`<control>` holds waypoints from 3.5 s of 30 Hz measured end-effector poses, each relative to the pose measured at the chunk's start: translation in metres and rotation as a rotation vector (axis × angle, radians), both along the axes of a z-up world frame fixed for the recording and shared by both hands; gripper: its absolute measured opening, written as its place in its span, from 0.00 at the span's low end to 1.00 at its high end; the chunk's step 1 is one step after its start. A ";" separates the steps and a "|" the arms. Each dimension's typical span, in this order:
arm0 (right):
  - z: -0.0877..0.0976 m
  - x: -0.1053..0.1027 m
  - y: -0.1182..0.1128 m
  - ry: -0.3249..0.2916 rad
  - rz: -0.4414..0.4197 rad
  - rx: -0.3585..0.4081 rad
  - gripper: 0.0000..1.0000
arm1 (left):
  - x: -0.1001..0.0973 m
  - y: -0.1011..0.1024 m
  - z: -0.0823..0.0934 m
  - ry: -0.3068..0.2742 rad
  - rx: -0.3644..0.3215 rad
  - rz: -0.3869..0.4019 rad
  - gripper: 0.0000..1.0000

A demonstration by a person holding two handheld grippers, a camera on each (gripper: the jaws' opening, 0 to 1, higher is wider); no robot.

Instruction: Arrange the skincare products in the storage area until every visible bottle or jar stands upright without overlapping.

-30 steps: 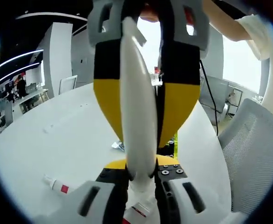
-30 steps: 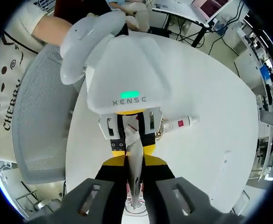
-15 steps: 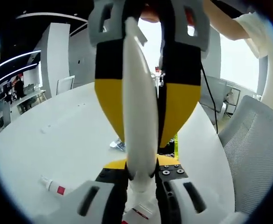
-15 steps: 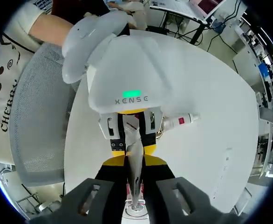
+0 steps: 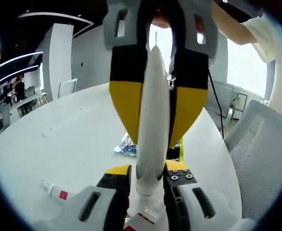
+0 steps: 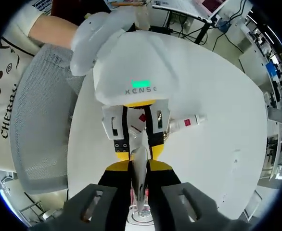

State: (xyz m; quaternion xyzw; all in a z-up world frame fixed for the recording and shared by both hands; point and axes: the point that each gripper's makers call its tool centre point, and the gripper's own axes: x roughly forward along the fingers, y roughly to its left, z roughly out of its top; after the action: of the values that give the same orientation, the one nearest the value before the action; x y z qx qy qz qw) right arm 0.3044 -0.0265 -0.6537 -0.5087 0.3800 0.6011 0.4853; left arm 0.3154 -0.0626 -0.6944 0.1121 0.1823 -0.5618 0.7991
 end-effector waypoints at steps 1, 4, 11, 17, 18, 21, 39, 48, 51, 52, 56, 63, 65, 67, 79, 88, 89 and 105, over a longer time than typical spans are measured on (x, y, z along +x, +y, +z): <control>0.000 0.002 0.000 -0.002 0.002 0.001 0.11 | -0.001 0.001 0.000 -0.001 0.005 0.000 0.27; 0.000 0.004 -0.001 0.000 -0.008 0.004 0.12 | -0.003 0.004 0.000 0.005 0.008 0.000 0.26; 0.000 0.003 -0.001 0.009 -0.033 0.017 0.13 | -0.004 0.009 -0.002 0.003 0.023 -0.010 0.22; 0.011 0.004 0.001 0.012 -0.037 0.045 0.13 | -0.006 0.010 -0.003 0.000 0.036 -0.027 0.21; 0.012 0.005 0.001 0.012 -0.038 0.047 0.13 | -0.006 0.010 -0.003 0.000 0.035 -0.027 0.21; 0.021 0.005 0.000 0.008 -0.043 0.056 0.11 | -0.005 0.011 -0.002 0.009 0.026 -0.026 0.21; 0.020 0.012 -0.003 0.011 -0.059 0.039 0.10 | -0.001 0.009 -0.002 0.018 0.024 -0.046 0.22; 0.020 0.009 -0.004 0.016 -0.076 0.030 0.10 | 0.001 0.010 -0.003 0.010 0.030 -0.047 0.22; 0.020 0.011 -0.003 0.027 -0.112 0.033 0.10 | 0.000 0.010 -0.003 0.011 0.033 -0.054 0.21; 0.020 0.011 -0.002 0.028 -0.115 0.035 0.10 | -0.001 0.010 -0.002 0.009 0.035 -0.058 0.21; 0.020 0.011 -0.002 0.044 -0.157 0.038 0.10 | -0.002 0.012 -0.002 0.012 0.038 -0.064 0.22; 0.019 0.014 0.000 0.043 -0.136 0.038 0.11 | -0.002 0.011 0.000 0.011 0.035 -0.068 0.22; 0.019 0.014 0.000 0.040 -0.125 0.038 0.13 | -0.002 0.011 0.000 0.014 0.031 -0.065 0.22; 0.019 0.015 0.000 0.034 -0.120 0.034 0.15 | -0.001 0.011 0.000 0.015 0.029 -0.061 0.22; 0.018 0.012 -0.001 0.021 -0.082 0.030 0.24 | -0.001 0.013 0.003 0.021 0.021 -0.049 0.26; 0.018 0.016 -0.002 -0.016 -0.078 0.036 0.42 | 0.001 0.023 0.005 0.018 0.043 -0.021 0.33; 0.018 0.016 -0.002 -0.017 -0.078 0.037 0.43 | 0.000 0.024 0.005 0.018 0.046 -0.016 0.34; 0.021 0.015 -0.006 -0.042 -0.105 0.038 0.71 | -0.012 0.053 0.014 0.056 0.079 0.056 0.63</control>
State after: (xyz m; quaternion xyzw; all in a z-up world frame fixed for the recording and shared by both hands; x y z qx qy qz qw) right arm 0.3191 -0.0321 -0.6323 -0.4911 0.3844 0.5712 0.5336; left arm 0.3032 -0.0101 -0.6805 0.1228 0.2295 -0.5346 0.8040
